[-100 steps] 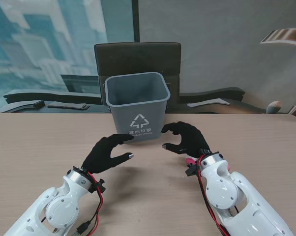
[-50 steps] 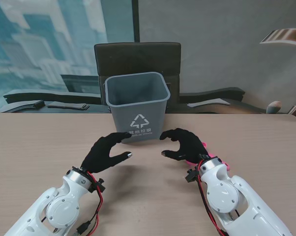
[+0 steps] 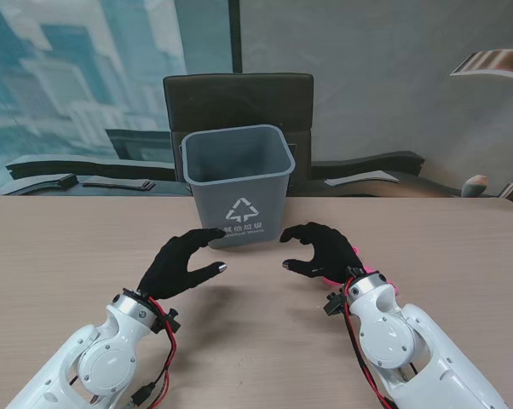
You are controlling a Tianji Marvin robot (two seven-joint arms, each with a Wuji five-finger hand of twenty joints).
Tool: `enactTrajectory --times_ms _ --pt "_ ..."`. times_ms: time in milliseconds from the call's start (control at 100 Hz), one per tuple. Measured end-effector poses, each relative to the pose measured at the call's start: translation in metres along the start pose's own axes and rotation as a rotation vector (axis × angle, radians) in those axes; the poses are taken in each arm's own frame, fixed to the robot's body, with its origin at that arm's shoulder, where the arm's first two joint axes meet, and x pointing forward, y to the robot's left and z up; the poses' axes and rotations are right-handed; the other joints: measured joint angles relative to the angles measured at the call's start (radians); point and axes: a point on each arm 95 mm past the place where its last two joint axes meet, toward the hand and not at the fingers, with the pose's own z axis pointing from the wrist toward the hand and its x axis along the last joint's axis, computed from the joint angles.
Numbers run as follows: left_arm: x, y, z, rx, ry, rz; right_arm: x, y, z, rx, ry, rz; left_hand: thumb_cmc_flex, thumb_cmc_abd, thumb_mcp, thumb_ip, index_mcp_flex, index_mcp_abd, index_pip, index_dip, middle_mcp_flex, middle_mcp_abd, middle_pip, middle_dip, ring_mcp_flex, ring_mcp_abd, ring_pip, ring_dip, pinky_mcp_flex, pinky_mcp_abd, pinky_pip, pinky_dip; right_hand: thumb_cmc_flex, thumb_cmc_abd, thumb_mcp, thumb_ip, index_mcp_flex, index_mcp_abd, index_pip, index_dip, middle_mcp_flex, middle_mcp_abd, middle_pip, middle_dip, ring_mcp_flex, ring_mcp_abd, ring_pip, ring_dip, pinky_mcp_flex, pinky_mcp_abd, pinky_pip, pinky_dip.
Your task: Replace a lint-roller refill
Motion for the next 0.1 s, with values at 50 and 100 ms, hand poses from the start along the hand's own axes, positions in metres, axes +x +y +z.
enactTrajectory --times_ms 50,100 --pt "0.0003 0.0003 0.0001 -0.001 0.001 -0.001 -0.0008 0.0004 -0.0001 0.0 -0.002 -0.002 0.0 0.0 0.0 0.0 0.0 0.0 0.0 0.0 0.0 0.0 0.0 0.0 0.0 0.0 0.0 0.0 0.0 0.0 0.0 0.0 0.0 0.0 0.0 0.0 0.0 0.0 0.0 -0.001 0.0 0.0 0.0 0.0 0.0 0.0 0.0 0.0 0.0 0.0 0.0 0.0" --pt "0.0004 0.001 0.0005 -0.002 0.002 -0.002 -0.0015 0.0006 -0.0002 -0.001 -0.003 -0.005 0.0 0.0 0.0 0.0 0.0 0.0 0.0 0.0 0.0 0.0 0.0 0.0 0.0 0.0 0.0 0.0 0.0 0.0 0.0 0.0 0.0 0.0 0.0 0.0 0.0 0.0 0.0 -0.002 0.0 0.0 0.0 0.0 0.0 0.0 0.0 0.0 0.0 0.0 0.0 0.0"
